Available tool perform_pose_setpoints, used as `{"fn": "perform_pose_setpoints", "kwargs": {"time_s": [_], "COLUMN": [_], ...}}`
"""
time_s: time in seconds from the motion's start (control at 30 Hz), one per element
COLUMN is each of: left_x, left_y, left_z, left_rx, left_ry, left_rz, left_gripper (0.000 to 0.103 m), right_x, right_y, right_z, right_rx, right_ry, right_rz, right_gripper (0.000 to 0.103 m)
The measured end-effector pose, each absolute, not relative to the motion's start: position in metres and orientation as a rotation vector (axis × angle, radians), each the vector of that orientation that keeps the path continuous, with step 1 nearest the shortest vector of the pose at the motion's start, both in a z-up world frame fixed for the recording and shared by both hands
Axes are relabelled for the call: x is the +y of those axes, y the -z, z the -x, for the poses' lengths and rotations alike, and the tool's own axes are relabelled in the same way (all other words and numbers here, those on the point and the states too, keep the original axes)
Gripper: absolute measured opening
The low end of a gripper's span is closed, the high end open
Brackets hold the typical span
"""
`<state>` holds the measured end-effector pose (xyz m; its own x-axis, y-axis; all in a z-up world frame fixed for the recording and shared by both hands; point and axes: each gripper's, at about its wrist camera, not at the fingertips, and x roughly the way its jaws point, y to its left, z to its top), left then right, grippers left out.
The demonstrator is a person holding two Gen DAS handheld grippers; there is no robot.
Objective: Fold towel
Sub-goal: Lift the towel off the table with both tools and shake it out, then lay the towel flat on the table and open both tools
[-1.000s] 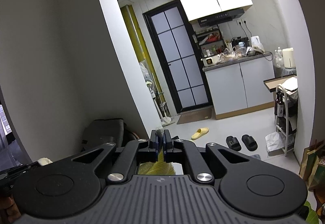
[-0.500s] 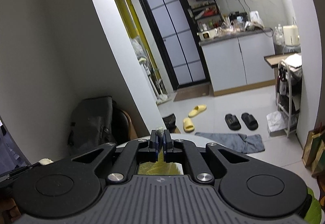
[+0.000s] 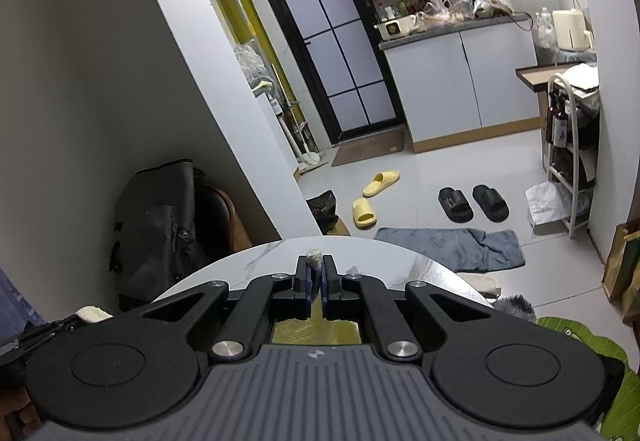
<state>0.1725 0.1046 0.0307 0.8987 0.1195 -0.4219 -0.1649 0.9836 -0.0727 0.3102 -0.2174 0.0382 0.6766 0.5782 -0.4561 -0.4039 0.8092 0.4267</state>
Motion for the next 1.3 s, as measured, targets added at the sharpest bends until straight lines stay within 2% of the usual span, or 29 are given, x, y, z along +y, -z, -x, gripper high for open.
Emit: {"fn": "perform_pose_setpoints", "kwargs": {"time_s": [0.57,0.67,0.73,0.77,0.87,0.9,1.03,1.3], "left_x": [0.12,0.124,0.125,0.127,0.13,0.13,0.134,0.125], "left_y": [0.003,0.007,0.009,0.012,0.017,0.017,0.015,0.02], "left_z": [-0.221,-0.228,-0.232,-0.237,-0.243,-0.243,-0.238,-0.228], "left_rx": [0.505,0.524,0.537,0.554,0.58,0.582,0.575,0.583], "left_ry": [-0.196,-0.22,-0.234,-0.249,-0.288,-0.295,-0.309,-0.243], "left_rz": [0.095,0.091,0.088,0.083,0.067,0.065,0.064,0.038], "left_gripper": [0.005,0.008,0.014,0.018,0.024,0.027,0.036,0.04], "right_x": [-0.173,-0.167,-0.16,-0.158,-0.155,-0.155,-0.153,-0.147], "right_y": [-0.007,-0.006,-0.005,-0.005,-0.006,-0.007,-0.011,-0.002], "right_z": [-0.363,-0.367,-0.373,-0.374,-0.377,-0.377,-0.379,-0.373], "right_rx": [0.64,0.639,0.648,0.649,0.634,0.622,0.604,0.643], "right_ry": [-0.519,-0.521,-0.514,-0.511,-0.516,-0.519,-0.511,-0.542], "right_rz": [-0.28,-0.273,-0.258,-0.252,-0.25,-0.25,-0.239,-0.194], "right_gripper": [0.007,0.008,0.008,0.011,0.036,0.039,0.04,0.04]}}
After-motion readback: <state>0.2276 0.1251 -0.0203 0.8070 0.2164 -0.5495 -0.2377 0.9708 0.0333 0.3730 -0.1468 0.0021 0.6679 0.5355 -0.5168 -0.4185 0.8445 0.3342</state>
